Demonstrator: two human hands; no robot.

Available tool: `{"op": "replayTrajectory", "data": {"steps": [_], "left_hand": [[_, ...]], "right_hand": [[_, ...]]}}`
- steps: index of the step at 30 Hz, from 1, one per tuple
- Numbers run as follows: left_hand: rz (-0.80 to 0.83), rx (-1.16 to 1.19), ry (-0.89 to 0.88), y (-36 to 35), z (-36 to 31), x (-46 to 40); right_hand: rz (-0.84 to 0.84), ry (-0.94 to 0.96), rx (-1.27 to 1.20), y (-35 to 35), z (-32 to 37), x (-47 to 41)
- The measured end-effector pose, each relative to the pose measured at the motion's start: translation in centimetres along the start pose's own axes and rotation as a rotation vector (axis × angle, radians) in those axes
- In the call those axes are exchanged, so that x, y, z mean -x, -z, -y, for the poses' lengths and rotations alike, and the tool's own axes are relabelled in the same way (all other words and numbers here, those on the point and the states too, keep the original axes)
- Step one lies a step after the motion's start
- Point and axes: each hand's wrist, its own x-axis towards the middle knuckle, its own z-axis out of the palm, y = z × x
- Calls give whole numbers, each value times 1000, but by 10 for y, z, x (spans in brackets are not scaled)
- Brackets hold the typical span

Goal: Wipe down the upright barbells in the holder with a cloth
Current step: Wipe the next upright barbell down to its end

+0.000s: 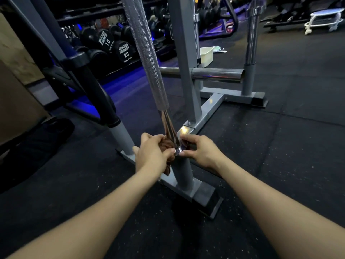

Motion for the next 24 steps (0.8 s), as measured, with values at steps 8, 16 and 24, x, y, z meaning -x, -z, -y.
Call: {"op": "replayTrajectory", "data": {"steps": [8, 16, 24], "left_hand": [[-3, -77, -371, -4, 20, 38], [152, -283, -546, 11, 13, 24], [109, -221, -646, 27, 6, 39]], "right_hand": [[18, -2, 47, 2, 5, 3], [74, -20, -90, 10, 3, 12], [47, -14, -85, 13, 8, 20]]}}
